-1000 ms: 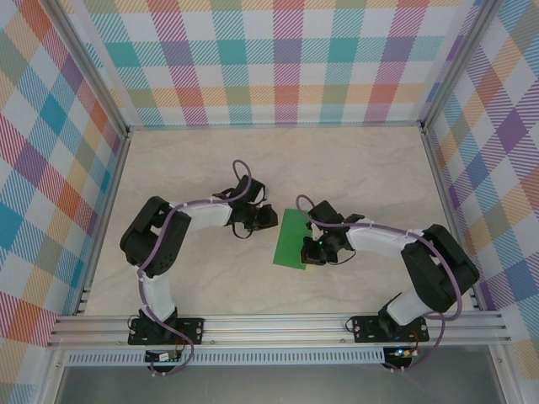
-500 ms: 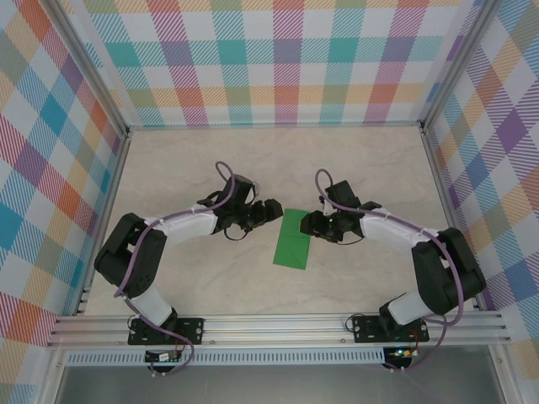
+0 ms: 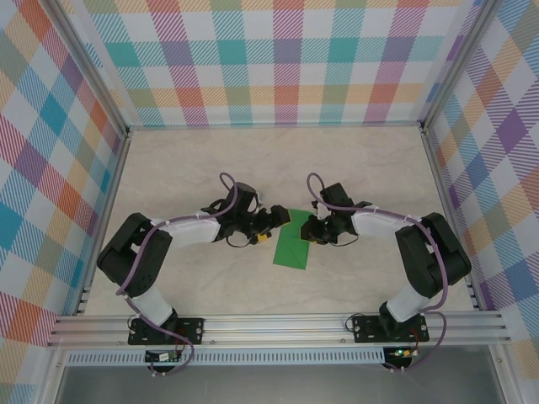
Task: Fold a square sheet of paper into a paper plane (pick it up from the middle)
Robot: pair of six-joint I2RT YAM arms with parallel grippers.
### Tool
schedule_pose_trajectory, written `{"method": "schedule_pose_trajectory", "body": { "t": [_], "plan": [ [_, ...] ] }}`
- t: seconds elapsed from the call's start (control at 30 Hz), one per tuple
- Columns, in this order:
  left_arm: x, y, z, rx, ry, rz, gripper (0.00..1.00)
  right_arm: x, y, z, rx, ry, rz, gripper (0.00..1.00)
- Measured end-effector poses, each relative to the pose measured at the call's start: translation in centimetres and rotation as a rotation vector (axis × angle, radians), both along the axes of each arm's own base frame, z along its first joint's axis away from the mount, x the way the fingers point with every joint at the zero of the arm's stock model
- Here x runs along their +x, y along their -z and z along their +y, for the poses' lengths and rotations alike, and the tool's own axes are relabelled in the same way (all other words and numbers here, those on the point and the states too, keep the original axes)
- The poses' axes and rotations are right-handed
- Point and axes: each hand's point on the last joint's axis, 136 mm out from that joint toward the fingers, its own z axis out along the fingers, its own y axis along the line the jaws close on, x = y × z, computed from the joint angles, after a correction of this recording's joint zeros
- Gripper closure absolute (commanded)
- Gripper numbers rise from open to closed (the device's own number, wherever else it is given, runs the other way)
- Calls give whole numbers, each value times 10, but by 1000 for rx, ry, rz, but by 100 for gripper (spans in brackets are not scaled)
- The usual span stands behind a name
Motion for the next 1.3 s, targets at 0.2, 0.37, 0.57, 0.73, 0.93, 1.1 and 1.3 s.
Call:
{"method": "schedule_pose_trajectory", "body": {
  "t": [0.2,0.37,0.57,0.73,0.93,1.1,1.3],
  "plan": [
    [-8,9,-14,-43,38,47,29,6,2,-8,-25,32,-12,91],
    [-16,19,-22,-47,66,80,44,10,-5,-11,-31,53,-39,91],
    [-19,31,-24,-33,74,107,47,12,-8,-15,-33,72,-48,91],
    [-17,33,-28,-36,81,115,55,10,-6,-17,-37,77,-40,90],
    [-14,29,-37,-50,95,109,61,10,-6,-18,-37,78,-40,90],
    [-13,36,-38,-43,95,120,64,9,-6,-18,-37,80,-38,89],
    [-15,39,-38,-43,101,130,71,9,-6,-18,-36,85,-35,81]
  ]
}}
